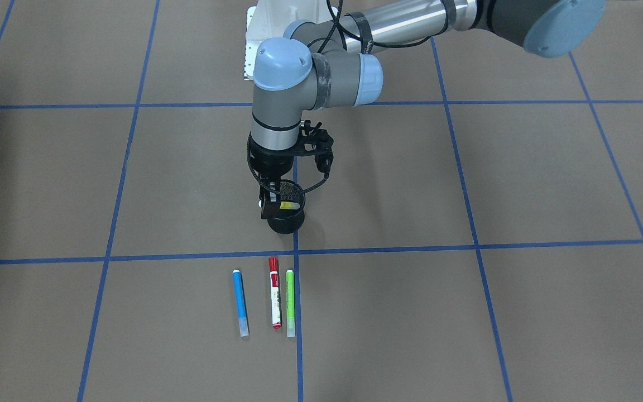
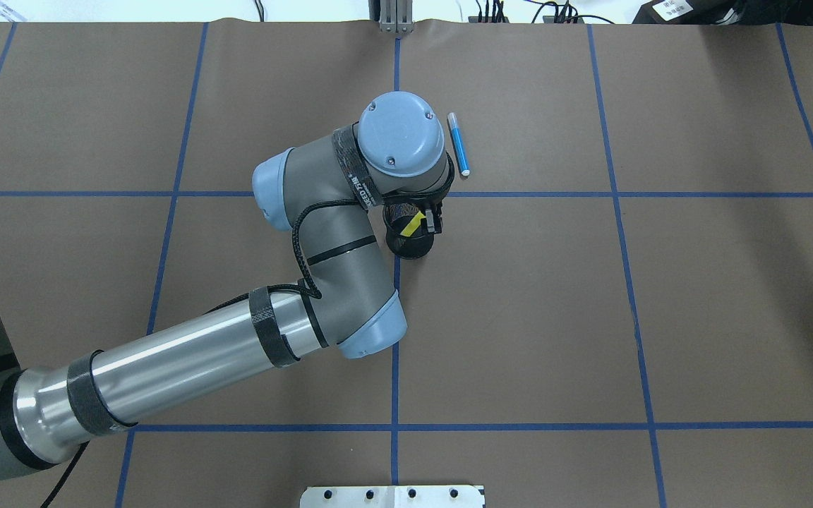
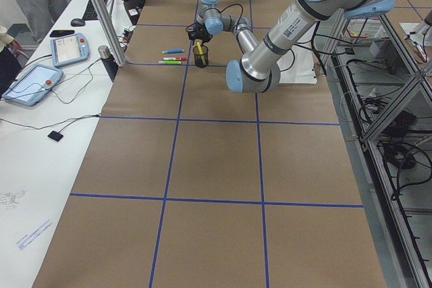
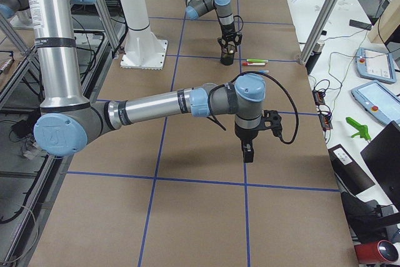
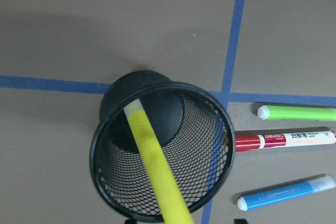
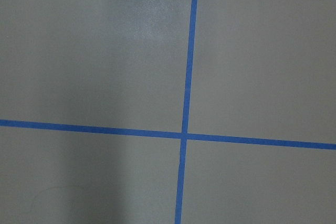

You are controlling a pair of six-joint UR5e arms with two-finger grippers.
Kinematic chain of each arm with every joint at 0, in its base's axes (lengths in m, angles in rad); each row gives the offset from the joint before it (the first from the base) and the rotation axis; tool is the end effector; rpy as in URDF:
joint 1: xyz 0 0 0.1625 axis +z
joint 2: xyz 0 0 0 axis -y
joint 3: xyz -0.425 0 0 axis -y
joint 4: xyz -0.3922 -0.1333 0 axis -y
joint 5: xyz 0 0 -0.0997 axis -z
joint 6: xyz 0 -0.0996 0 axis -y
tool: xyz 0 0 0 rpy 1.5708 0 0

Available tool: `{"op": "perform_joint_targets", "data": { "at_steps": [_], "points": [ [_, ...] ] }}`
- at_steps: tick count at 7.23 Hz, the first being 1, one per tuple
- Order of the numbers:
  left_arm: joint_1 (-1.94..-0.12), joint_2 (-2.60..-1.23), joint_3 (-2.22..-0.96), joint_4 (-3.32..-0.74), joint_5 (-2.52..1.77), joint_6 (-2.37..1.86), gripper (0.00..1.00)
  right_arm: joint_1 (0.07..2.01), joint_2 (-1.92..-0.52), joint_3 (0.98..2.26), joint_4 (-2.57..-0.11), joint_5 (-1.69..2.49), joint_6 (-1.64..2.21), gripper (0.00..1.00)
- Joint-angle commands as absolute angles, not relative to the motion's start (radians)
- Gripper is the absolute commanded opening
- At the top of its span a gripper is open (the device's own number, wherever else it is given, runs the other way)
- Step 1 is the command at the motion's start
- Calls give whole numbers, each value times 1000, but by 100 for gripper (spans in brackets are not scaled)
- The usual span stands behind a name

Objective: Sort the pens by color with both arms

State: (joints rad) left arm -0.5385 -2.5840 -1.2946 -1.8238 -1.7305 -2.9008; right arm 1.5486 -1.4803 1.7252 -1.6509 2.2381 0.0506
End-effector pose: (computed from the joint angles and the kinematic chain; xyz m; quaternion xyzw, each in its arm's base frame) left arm 0.6162 -0.5049 0.0944 -0.2473 0.4099 -0.6829 0.5519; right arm 0.0599 -0.5315 0.5515 0.0658 -0.3290 -0.0136 0.9419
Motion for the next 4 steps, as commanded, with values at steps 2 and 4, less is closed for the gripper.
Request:
{"op": "perform_joint_targets", "data": {
  "at_steps": [2,4],
  "points": [
    [-538,-2585,-1296,-1824,-1735,-2901,12,1555,-1485,1727,-1652,2237,52,100],
    [-538,-2585,-1304,-1822,-1740,-2886,0,1559,-1489,1729,-1652,2238,52,100]
  ]
}}
